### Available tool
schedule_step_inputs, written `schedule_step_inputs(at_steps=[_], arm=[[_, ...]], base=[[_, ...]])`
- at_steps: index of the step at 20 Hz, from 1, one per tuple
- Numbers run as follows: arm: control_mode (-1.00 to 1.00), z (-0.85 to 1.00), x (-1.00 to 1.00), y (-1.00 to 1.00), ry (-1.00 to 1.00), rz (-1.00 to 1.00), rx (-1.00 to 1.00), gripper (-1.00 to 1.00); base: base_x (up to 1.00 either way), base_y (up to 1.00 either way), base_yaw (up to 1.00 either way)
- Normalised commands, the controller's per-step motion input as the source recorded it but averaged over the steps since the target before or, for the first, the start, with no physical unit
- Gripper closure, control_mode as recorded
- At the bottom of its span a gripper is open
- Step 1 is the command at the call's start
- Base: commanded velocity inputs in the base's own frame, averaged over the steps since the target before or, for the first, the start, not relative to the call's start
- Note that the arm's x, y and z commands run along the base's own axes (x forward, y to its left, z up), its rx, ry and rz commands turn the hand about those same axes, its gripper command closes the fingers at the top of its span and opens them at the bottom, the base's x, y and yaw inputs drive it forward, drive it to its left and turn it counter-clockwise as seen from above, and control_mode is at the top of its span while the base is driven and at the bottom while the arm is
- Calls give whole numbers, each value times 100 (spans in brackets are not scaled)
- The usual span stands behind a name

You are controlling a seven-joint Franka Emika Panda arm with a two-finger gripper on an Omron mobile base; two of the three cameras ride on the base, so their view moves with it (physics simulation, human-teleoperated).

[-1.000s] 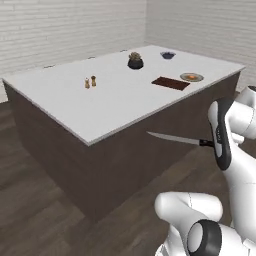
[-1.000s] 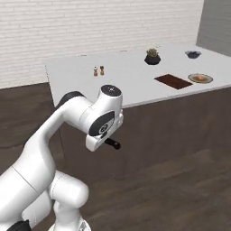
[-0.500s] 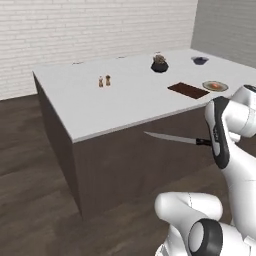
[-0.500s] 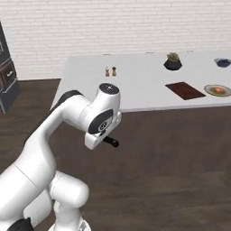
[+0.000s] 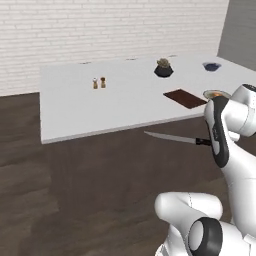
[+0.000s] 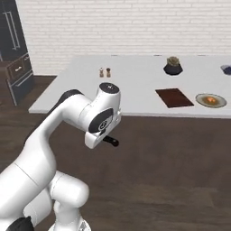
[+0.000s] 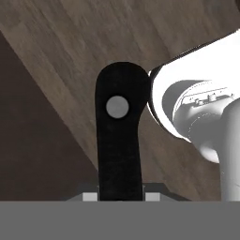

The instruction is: Pick up the knife from the drawer and place it on the cutting board. Then place the meat from the plate to the cutting board.

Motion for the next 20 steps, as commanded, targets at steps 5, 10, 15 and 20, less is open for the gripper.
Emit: schedule_step_inputs(at_steps=[5,10,15,20], arm=[[100,0,0,0,0,0,0,100],[100,0,0,0,0,0,0,100],[100,0,0,0,0,0,0,100],[100,0,0,0,0,0,0,100]], base=[[1,-100,32],[0,-100,26],[2,-100,8],[16,-97,1]])
